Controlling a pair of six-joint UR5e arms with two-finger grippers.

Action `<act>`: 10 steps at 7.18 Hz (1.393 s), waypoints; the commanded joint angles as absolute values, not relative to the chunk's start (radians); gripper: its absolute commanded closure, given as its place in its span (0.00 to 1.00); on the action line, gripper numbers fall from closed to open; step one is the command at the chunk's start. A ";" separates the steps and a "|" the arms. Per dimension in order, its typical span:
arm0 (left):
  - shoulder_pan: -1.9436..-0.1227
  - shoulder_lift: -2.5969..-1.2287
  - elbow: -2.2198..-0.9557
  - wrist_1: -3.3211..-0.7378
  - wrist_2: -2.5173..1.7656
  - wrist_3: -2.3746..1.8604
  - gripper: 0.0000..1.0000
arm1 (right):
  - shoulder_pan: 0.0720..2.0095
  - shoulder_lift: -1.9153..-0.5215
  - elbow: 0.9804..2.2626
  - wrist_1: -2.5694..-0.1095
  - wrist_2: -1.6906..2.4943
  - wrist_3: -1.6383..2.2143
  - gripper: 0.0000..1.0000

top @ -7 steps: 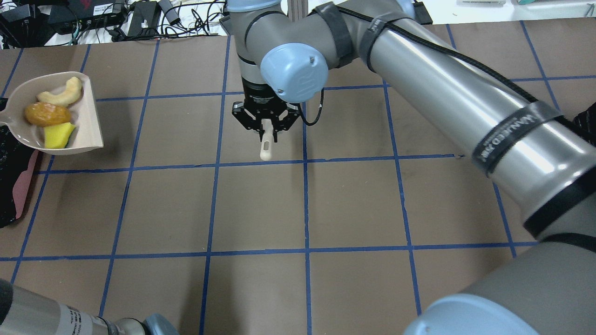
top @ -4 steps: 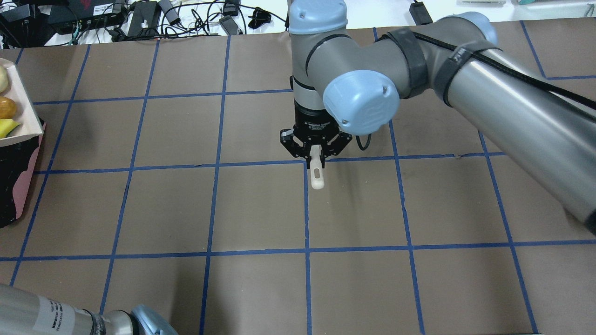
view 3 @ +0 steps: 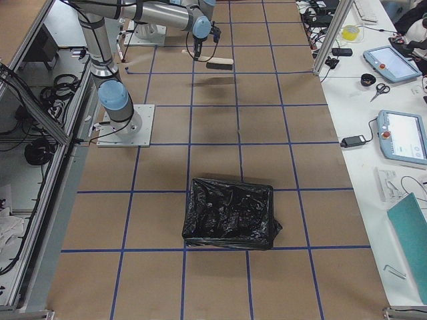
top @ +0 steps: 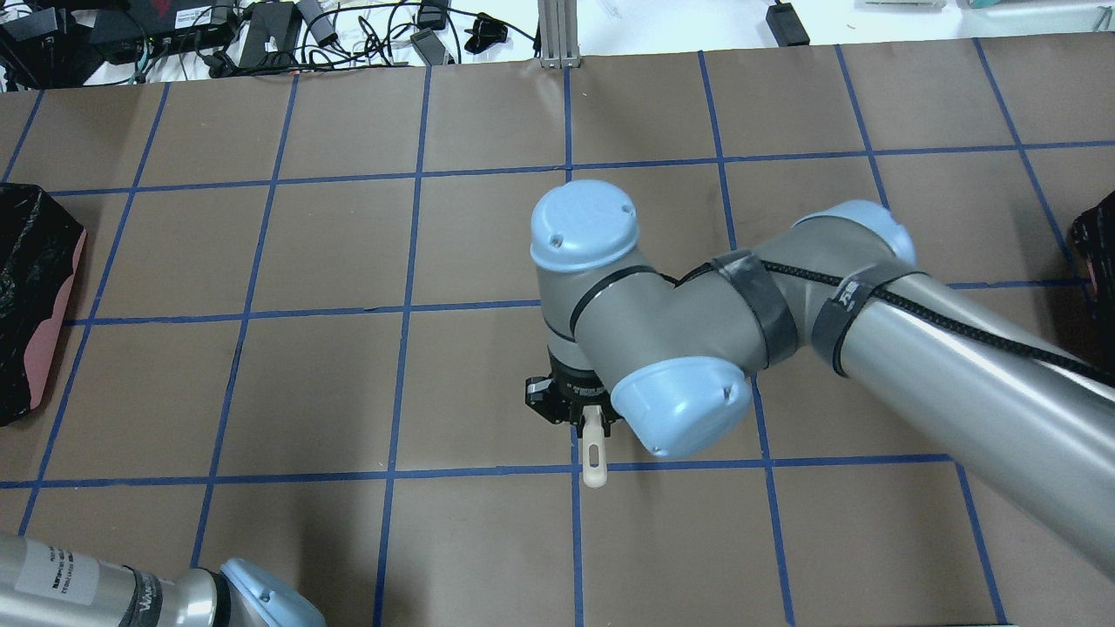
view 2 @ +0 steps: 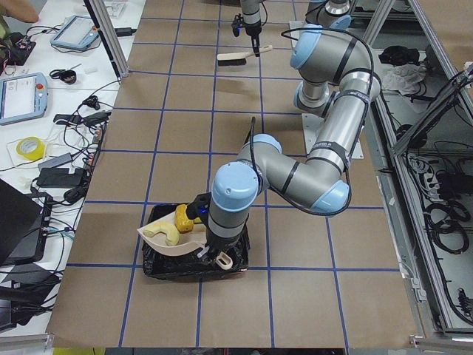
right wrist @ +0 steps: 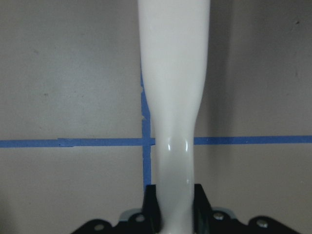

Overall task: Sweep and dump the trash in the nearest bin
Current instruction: 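Tilt the dustpan over the black bin with left gripper to dump the trash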

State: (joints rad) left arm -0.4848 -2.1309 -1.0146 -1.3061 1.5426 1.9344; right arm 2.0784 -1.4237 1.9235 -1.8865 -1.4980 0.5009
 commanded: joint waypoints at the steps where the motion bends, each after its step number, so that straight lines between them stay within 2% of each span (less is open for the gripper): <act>1: -0.482 -2.163 -1.022 -1.166 1.548 1.930 1.00 | 2.163 -1.425 1.966 -1.913 -1.547 0.538 1.00; 3: -0.520 -2.129 -1.107 -0.996 1.648 2.023 1.00 | 2.172 -1.431 2.003 -1.914 -1.546 0.541 1.00; 5: -0.584 -2.086 -1.170 -0.934 1.760 2.188 1.00 | 2.192 -1.430 2.009 -1.939 -1.546 0.555 1.00; 10: -0.624 -2.017 -1.177 -0.894 1.760 2.321 1.00 | 2.206 -1.424 2.054 -1.982 -1.546 0.561 1.00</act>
